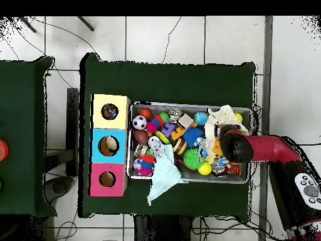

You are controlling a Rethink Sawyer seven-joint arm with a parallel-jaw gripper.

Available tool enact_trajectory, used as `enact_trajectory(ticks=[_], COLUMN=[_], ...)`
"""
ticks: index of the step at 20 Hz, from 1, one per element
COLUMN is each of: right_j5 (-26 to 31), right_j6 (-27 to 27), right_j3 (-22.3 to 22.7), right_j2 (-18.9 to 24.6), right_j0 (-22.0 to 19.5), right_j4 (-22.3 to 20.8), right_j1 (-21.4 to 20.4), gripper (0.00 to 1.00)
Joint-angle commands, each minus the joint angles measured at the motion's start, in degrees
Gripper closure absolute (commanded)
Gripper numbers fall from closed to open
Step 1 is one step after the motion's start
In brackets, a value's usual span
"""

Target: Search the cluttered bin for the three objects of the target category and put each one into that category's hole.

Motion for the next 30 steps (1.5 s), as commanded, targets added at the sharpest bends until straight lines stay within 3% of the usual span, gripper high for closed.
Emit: enact_trajectory(ticks=[1,3,8,11,20,30], right_j5=[-1.7,-3.0,-3.2,-3.1,-8.7,-12.3], right_j6=[-6.9,-7.1,-3.6,-4.2,10.3,13.7], right_j3=[-4.2,-3.2,-2.3,-0.5,13.1,19.7], right_j2=[3.3,4.6,1.4,2.6,-4.2,-9.0], right_j0=[-0.3,-1.5,2.0,0.8,7.0,11.2], right_j4=[-2.1,-1.8,-3.0,-2.0,0.9,7.3], right_j1=[6.4,6.8,4.6,4.3,-7.5,-13.0], gripper=[1.0,1.0,1.0,1.0,1.0,1.0])
